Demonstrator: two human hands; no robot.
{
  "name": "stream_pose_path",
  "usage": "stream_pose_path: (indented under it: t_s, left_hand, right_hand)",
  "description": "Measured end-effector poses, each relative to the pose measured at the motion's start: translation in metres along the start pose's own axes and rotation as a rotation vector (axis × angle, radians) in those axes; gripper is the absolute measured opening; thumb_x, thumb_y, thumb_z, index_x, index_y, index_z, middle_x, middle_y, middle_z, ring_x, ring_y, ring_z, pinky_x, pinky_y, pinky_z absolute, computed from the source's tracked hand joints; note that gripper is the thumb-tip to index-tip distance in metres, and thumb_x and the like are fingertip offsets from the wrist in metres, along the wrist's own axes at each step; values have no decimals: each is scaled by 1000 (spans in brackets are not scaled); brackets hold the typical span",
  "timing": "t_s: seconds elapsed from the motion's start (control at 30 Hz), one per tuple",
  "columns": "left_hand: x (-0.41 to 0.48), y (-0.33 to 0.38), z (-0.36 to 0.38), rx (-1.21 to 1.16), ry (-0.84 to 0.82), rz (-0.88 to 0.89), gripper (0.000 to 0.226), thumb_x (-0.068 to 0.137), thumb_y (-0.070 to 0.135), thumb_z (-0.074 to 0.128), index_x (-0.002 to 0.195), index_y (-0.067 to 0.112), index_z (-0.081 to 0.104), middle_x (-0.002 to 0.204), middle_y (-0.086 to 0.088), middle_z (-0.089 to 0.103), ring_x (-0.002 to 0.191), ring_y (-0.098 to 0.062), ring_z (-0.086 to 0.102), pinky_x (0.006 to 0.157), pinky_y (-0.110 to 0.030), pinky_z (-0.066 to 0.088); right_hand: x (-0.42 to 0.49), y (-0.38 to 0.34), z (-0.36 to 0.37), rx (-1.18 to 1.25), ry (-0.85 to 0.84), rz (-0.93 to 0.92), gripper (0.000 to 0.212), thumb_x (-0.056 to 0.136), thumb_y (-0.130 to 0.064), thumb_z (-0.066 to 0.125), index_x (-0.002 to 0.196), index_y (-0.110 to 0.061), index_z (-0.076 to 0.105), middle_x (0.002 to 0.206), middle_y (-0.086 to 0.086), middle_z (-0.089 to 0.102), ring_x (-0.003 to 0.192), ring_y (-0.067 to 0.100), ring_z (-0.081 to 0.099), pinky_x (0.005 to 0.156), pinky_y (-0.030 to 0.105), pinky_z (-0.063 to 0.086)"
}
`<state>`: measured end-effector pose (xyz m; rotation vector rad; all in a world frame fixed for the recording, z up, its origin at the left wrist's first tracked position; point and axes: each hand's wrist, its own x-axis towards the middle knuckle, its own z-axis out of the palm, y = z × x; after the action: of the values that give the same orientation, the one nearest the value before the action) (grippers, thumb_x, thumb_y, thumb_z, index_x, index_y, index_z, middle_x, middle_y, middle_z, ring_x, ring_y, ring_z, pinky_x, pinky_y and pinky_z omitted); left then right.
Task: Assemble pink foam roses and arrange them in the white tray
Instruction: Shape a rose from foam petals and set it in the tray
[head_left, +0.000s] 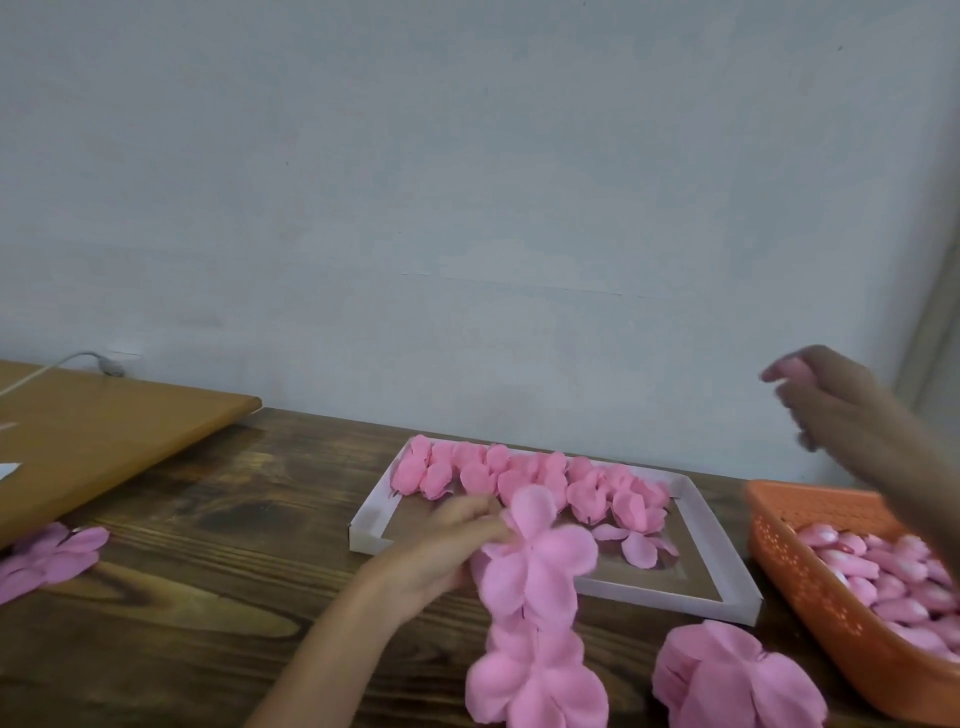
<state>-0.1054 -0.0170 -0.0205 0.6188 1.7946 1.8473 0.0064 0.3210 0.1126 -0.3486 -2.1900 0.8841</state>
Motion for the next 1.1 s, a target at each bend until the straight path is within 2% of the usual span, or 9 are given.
stream_pose_path:
  t_s: [0.07, 0.23, 0.37, 0.47, 0.53, 0.7, 0.8, 0.93, 1.1]
  left_hand:
    - [10, 4, -5, -71, 39, -18, 19, 73, 23, 75, 83, 12, 64, 90, -9, 65, 89, -22, 65, 75, -36, 53]
    - [29, -2, -17, -43, 191, -42, 47, 73, 21, 78, 114, 3, 66, 122, -22, 72, 116, -42, 69, 103, -59, 55]
    - [36, -19, -16, -92, 222, -40, 41, 82, 11, 75, 120, 20, 67, 124, -12, 71, 110, -34, 72, 87, -49, 64]
    - [37, -22, -12, -71, 232, -36, 43, 89, 6, 70, 127, 25, 66, 127, -9, 67, 111, -30, 70, 75, -37, 64]
    - [36, -22, -12, -88, 228, -22, 44, 90, 2, 67, 129, 23, 68, 127, -9, 68, 114, -30, 69, 81, -46, 65]
    - [36, -26, -19, -168, 191, -39, 34, 90, 3, 73, 124, 11, 74, 127, -16, 72, 119, -35, 70, 98, -61, 57]
    - [37, -27, -16, -119, 174, -29, 35, 87, 8, 82, 121, 13, 76, 121, -12, 77, 115, -30, 73, 102, -60, 55]
    - [36, -29, -12, -79, 213, 8, 29, 86, 11, 84, 114, 11, 78, 115, -14, 78, 111, -30, 75, 98, -60, 57]
    - [37, -26, -9, -60, 311, 39, 33, 81, 21, 89, 111, 12, 78, 106, -9, 80, 99, -26, 78, 88, -56, 63]
  right_hand:
    - [-32, -41, 23, 238, -113, -100, 19, 93, -35, 51, 101, -31, 67, 71, -16, 55, 62, 9, 52, 58, 33, 49]
    - [-96, -82, 113, 521, -456, -57, 20, 106, -26, 48, 107, -37, 64, 74, -9, 64, 60, 7, 57, 53, 24, 47]
    - [-108, -74, 161, 579, -388, -47, 19, 108, -23, 48, 120, -27, 63, 93, -2, 72, 79, 11, 66, 69, 27, 55]
    - [-108, -60, 174, 576, -328, -38, 12, 105, -33, 52, 113, -35, 61, 96, -9, 74, 92, -1, 66, 82, 30, 53]
    - [-110, -52, 176, 583, -294, -15, 9, 102, -38, 56, 103, -39, 65, 98, -8, 74, 97, 5, 67, 87, 38, 55]
    - [-118, -33, 185, 620, -266, 47, 6, 97, -24, 68, 100, -27, 72, 96, 3, 75, 90, 29, 71, 71, 43, 57]
    - [-120, -27, 190, 623, -288, 67, 16, 96, -14, 70, 104, -26, 73, 108, -13, 76, 91, 22, 75, 75, 40, 64]
    - [-119, -19, 189, 621, -324, 60, 25, 96, -10, 70, 110, -30, 74, 115, -6, 75, 95, 21, 76, 86, 46, 62]
    - [-117, -13, 186, 522, -315, 3, 28, 92, -9, 74, 112, -29, 72, 108, -8, 77, 90, 15, 75, 77, 28, 61]
